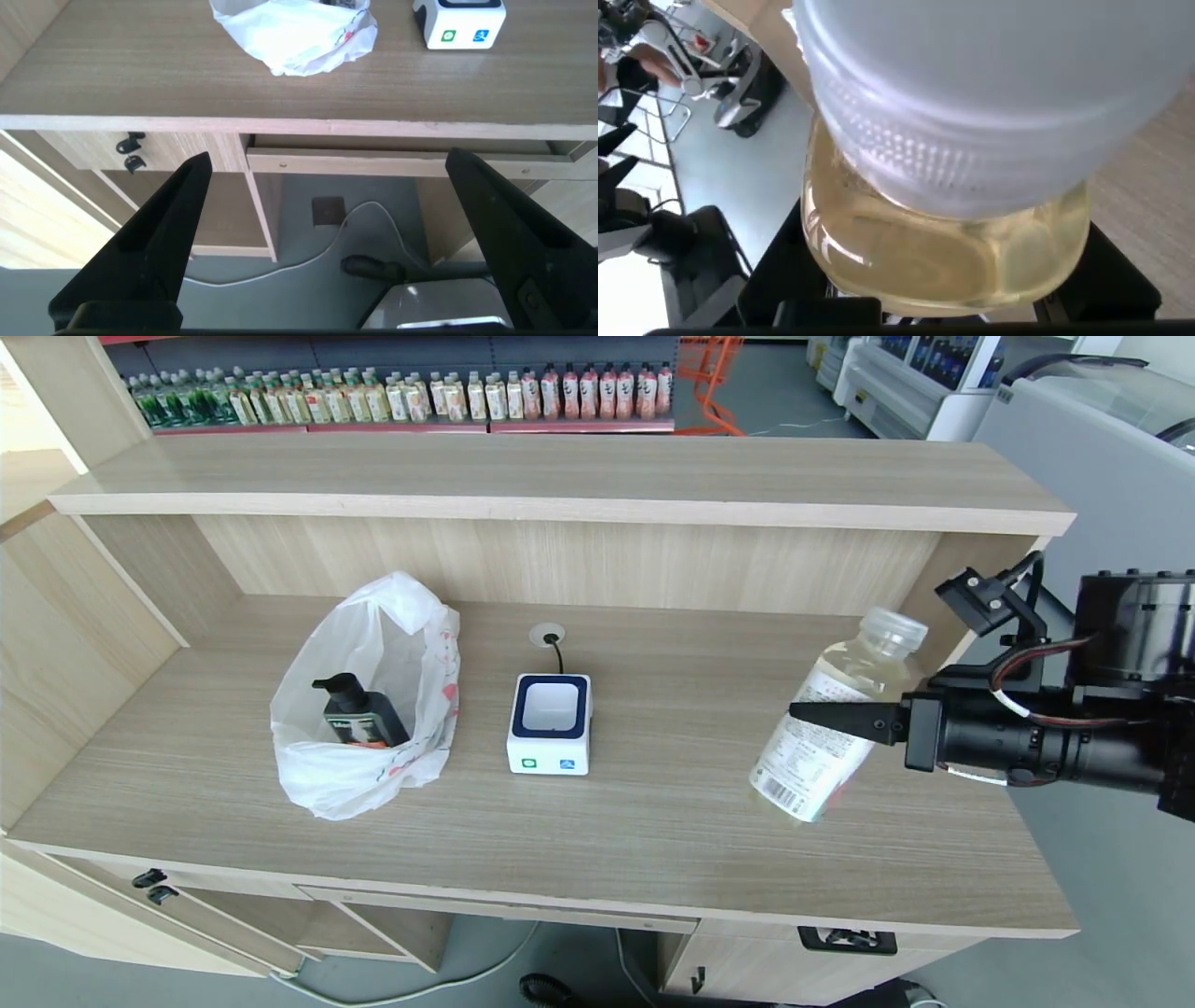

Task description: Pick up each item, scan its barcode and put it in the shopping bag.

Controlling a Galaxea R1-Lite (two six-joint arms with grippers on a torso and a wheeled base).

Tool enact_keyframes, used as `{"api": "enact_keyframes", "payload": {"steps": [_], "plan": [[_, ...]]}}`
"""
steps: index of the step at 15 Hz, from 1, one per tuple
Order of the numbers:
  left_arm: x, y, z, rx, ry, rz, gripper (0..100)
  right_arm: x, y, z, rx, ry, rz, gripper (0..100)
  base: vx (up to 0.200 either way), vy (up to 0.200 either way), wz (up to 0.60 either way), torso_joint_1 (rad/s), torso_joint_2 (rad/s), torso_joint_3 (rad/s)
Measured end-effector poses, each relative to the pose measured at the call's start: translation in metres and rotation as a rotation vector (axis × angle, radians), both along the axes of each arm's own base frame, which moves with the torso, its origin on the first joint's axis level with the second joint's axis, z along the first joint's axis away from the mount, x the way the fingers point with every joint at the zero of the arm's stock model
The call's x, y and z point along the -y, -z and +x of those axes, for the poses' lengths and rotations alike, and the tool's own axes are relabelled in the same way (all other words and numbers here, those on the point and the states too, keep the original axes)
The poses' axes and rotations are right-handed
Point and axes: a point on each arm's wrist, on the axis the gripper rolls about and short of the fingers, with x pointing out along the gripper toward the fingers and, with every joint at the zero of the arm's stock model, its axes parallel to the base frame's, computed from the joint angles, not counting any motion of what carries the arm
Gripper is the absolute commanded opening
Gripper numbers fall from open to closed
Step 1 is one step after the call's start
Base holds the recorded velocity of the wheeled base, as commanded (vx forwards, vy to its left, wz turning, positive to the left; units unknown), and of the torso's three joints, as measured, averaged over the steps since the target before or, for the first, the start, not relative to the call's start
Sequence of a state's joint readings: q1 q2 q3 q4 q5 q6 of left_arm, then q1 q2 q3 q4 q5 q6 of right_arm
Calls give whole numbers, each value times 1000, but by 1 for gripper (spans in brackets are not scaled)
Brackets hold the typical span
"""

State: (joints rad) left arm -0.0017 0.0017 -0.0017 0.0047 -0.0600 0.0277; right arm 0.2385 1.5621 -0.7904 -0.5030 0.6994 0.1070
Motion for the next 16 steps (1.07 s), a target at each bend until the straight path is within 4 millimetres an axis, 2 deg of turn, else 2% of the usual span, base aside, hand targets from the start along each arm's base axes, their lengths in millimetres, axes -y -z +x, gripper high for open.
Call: {"api": "enact_keyframes", "payload": {"steps": [3,5,16], "plan": [[0,0,0,0,0,0,100,-16,-24,-38,-22,-148,52,0,0,0,0,0,0,0],[0,0,0,0,0,0,100,-26,-32,-52,-35,-205,81,0,0,0,0,0,0,0],[0,0,0,0,0,0,100,-40,-41,-75,-75,-295,118,0,0,0,0,0,0,0]]}}
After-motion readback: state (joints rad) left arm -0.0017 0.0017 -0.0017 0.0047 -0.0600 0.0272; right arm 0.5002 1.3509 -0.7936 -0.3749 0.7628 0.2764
